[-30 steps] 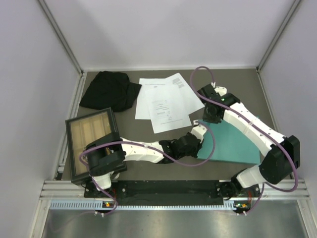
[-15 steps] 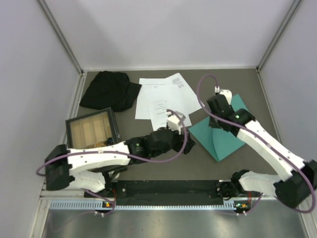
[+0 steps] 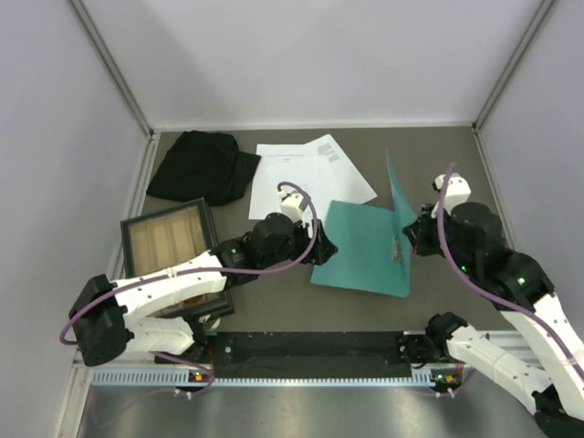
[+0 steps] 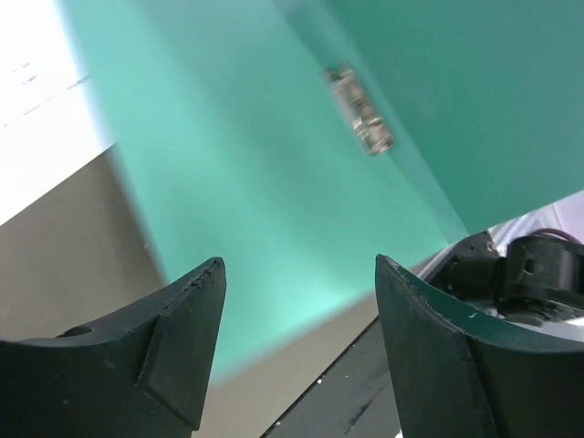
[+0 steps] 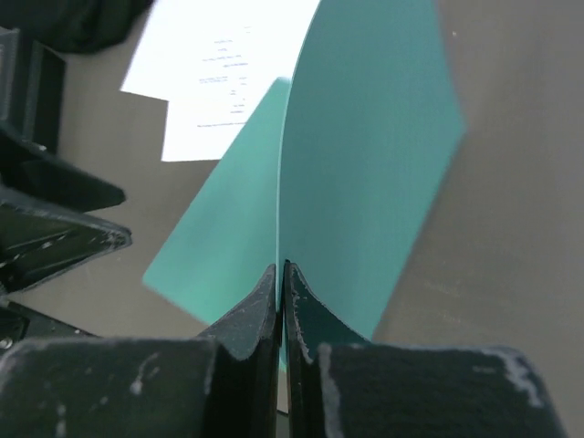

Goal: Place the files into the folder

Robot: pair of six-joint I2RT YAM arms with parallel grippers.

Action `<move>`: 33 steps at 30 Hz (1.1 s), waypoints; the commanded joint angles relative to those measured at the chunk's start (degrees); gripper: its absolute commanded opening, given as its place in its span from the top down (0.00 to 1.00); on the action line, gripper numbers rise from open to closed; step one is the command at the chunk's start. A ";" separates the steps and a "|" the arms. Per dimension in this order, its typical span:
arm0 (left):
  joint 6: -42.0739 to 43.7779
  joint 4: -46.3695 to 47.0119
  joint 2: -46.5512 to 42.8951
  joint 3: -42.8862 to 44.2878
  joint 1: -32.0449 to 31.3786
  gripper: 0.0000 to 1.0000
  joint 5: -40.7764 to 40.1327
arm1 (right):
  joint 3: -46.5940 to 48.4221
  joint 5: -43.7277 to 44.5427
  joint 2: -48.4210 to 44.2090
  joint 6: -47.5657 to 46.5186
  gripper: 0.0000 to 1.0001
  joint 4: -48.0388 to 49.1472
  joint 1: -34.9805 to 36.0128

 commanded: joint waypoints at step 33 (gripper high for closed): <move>63.84 -25.62 15.23 46.22 12.89 0.10 34.26 | 4.81 -25.89 7.82 -13.11 1.00 16.32 -0.45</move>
